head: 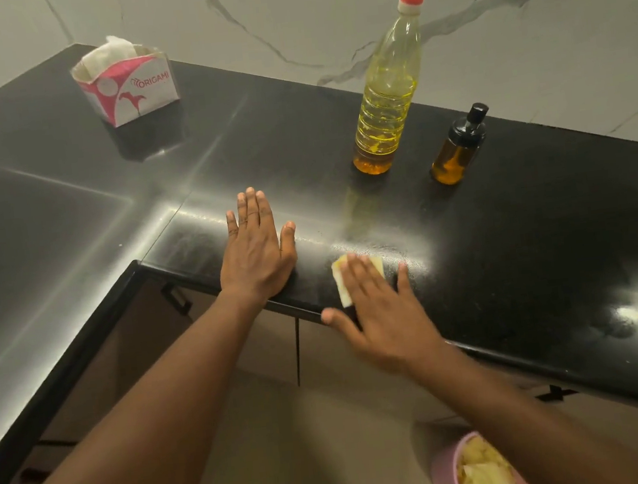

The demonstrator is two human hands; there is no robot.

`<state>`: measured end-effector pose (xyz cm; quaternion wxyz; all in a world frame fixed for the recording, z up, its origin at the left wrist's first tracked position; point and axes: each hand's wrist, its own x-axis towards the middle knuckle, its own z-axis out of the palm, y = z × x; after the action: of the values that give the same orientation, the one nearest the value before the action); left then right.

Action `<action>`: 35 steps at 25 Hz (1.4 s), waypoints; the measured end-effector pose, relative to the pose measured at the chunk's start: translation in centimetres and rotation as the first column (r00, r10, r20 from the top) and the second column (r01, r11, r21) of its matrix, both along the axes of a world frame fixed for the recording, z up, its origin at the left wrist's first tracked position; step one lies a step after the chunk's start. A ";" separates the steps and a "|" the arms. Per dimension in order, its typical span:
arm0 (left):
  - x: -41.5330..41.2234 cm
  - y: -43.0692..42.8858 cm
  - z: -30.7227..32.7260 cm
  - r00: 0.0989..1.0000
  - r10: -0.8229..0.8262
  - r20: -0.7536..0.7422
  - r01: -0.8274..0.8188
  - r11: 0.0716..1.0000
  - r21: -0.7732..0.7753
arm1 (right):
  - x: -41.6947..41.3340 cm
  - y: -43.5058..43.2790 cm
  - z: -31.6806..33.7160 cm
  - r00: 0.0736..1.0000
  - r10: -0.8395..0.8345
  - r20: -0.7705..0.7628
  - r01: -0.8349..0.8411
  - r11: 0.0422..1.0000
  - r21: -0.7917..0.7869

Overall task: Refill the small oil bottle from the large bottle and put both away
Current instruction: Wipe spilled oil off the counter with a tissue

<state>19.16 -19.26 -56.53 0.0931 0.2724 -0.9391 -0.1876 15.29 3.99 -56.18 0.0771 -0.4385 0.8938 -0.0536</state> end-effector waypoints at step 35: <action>3.9 -8.5 -0.4 0.996 -0.087 0.030 0.089 0.994 -0.066 | 3.3 -8.5 -0.6 0.995 -0.101 0.014 0.101 0.995 0.001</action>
<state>23.05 -27.72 -56.96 0.0810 0.2300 -0.9572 -0.1560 18.55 -4.52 -56.78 0.0805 -0.3924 0.9143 -0.0603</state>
